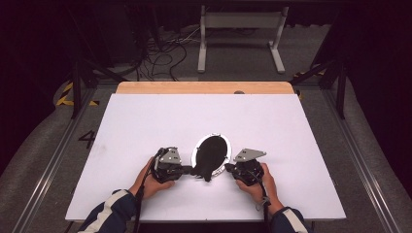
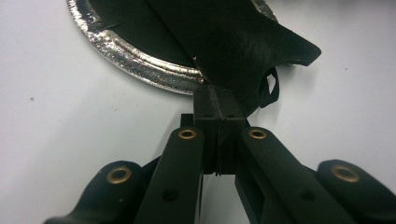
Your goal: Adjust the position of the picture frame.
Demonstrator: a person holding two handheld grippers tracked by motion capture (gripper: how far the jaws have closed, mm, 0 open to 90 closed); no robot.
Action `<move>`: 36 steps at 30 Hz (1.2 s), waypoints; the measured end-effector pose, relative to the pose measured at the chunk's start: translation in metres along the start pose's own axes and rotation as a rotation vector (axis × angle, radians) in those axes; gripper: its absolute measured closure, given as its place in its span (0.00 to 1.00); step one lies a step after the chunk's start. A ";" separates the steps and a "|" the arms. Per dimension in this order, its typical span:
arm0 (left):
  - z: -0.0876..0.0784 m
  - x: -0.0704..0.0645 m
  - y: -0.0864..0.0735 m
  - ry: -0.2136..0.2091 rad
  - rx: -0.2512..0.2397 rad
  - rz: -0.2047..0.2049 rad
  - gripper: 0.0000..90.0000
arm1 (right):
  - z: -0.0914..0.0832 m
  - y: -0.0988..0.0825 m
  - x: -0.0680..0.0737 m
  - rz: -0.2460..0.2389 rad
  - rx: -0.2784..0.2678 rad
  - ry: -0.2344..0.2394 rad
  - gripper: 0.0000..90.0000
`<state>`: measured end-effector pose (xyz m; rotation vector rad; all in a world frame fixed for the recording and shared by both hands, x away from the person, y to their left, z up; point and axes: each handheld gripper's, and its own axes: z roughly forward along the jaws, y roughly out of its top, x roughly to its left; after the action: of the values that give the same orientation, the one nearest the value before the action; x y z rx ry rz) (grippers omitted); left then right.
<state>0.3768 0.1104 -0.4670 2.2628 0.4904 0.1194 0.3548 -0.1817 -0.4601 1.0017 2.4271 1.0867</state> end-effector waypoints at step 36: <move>0.022 -0.021 0.020 0.014 0.005 0.057 1.00 | -0.011 -0.008 -0.011 -0.065 0.006 -0.043 0.99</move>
<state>0.3690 0.0746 -0.4659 2.2827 0.4346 0.1633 0.3529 -0.1992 -0.4590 0.9311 2.4131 1.0260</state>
